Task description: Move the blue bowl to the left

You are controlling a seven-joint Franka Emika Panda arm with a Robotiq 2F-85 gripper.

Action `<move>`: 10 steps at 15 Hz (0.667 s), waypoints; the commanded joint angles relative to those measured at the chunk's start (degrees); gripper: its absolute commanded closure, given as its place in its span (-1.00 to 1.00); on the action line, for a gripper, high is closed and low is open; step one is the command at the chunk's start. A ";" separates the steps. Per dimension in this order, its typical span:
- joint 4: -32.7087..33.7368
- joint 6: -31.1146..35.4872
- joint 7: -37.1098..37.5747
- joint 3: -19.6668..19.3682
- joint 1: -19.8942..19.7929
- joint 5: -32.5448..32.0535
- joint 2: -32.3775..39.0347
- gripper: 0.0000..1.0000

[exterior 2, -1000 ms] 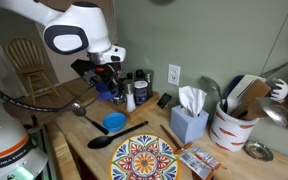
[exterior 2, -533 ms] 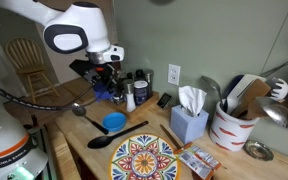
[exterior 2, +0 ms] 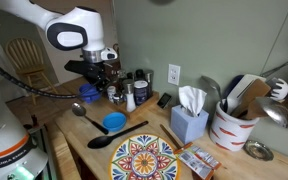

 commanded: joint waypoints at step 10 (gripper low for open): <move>0.08 4.72 -3.75 4.61 3.22 -5.73 4.26 0.98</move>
